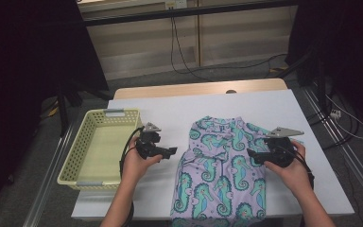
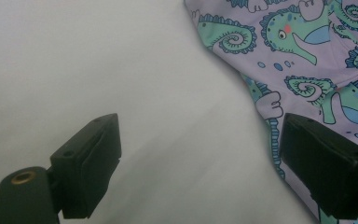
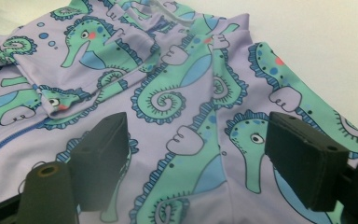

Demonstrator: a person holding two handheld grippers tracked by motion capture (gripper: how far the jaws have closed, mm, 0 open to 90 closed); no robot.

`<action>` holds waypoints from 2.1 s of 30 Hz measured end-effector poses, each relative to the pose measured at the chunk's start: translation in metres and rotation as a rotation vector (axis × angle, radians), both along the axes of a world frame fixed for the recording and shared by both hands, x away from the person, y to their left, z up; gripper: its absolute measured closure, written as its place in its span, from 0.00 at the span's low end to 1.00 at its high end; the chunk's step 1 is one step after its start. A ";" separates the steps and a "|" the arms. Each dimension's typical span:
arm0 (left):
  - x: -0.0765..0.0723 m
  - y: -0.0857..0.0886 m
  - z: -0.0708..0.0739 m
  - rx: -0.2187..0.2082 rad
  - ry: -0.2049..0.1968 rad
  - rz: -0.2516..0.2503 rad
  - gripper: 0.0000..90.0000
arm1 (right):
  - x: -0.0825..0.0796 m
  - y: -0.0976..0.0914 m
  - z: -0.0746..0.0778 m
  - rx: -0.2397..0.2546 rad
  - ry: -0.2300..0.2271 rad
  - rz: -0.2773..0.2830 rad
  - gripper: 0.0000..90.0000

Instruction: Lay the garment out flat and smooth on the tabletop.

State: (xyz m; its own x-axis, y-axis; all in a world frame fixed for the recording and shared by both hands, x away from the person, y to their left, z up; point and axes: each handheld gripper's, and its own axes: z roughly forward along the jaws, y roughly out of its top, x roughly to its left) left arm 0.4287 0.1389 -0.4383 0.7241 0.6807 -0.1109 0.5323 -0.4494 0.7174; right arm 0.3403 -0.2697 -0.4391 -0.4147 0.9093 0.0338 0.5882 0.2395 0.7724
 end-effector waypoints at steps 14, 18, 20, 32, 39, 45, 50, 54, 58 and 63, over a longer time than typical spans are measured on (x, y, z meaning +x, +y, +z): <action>0.003 0.002 -0.001 -0.001 0.001 -0.005 0.13 | -0.002 -0.025 0.006 -0.001 -0.016 -0.048 0.26; 0.003 0.000 0.000 -0.014 0.006 0.000 0.13 | -0.001 -0.033 0.005 0.005 -0.009 -0.069 0.26; 0.003 0.002 0.002 -0.002 -0.002 -0.011 0.13 | -0.001 -0.035 0.006 0.004 -0.013 -0.073 0.25; 0.003 0.000 0.006 -0.017 -0.010 -0.007 0.12 | -0.001 -0.040 0.008 0.001 -0.023 -0.082 0.25; 0.004 0.001 0.004 -0.007 -0.004 -0.012 0.12 | -0.002 -0.046 0.010 0.009 -0.031 -0.093 0.24; 0.005 0.001 0.003 -0.026 0.006 -0.007 0.12 | -0.001 -0.047 0.009 0.011 -0.031 -0.094 0.25; 0.006 0.000 0.003 -0.029 0.013 -0.009 0.12 | -0.004 -0.054 0.010 0.019 -0.040 -0.117 0.25; 0.006 0.000 0.002 -0.018 0.012 -0.010 0.12 | -0.004 -0.053 0.011 0.017 -0.043 -0.115 0.25; 0.006 -0.001 0.003 -0.023 0.005 -0.011 0.12 | -0.005 -0.055 0.011 0.014 -0.047 -0.116 0.25; 0.006 -0.003 0.000 -0.022 0.015 -0.015 0.12 | -0.008 -0.063 0.012 0.024 -0.050 -0.137 0.25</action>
